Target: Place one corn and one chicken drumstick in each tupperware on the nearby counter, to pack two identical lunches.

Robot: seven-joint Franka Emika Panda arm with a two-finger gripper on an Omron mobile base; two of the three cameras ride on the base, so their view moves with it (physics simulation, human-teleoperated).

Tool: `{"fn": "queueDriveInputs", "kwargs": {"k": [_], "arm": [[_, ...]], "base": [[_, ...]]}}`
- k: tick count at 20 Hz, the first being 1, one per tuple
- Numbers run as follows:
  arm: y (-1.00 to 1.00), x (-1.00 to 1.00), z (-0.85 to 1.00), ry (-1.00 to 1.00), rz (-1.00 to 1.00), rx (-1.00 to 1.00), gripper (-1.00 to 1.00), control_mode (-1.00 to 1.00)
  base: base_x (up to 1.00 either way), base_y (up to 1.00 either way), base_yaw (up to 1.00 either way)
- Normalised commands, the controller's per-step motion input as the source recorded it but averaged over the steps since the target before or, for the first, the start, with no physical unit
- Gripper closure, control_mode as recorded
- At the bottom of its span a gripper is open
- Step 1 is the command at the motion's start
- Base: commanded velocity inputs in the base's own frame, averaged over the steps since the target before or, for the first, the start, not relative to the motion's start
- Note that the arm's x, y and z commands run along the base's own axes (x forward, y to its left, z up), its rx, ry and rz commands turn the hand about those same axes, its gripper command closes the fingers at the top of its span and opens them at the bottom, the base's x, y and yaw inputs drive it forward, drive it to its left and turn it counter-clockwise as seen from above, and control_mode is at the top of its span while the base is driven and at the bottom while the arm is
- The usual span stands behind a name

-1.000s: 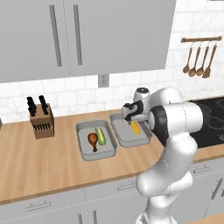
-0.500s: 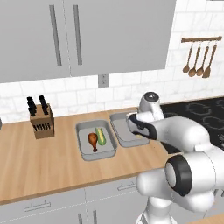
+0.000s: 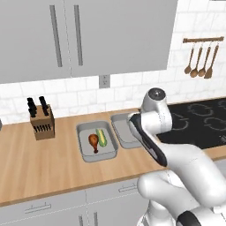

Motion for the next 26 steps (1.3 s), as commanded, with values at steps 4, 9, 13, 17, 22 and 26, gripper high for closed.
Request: {"fn": "queueDriveInputs", "kwargs": {"k": [4, 9, 13, 17, 22, 26], "arm": [[0.00, -0.99, 0.00, -0.07, 0.11, 0.01, -1.00, -1.00], [0.00, -0.90, 0.40, -0.01, 0.01, 0.00, -1.00, -1.00], [0.00, -0.71, 0.62, 0.00, 0.00, 0.06, -1.00, -1.00], [-0.01, -0.60, 0.44, 0.00, 0.00, 0.15, -1.00, -1.00], [-0.03, -0.64, -0.05, -0.03, 0.00, 0.02, -1.00, -1.00], [-0.02, -0.39, -0.35, -0.03, 0.00, 0.00, -1.00, -1.00]], "base": [[0.00, 0.00, 0.00], [0.00, 0.00, 0.00], [0.00, 0.00, 0.00], [0.00, 0.00, 0.00], [0.00, 0.00, 0.00], [0.00, 0.00, 0.00]]}}
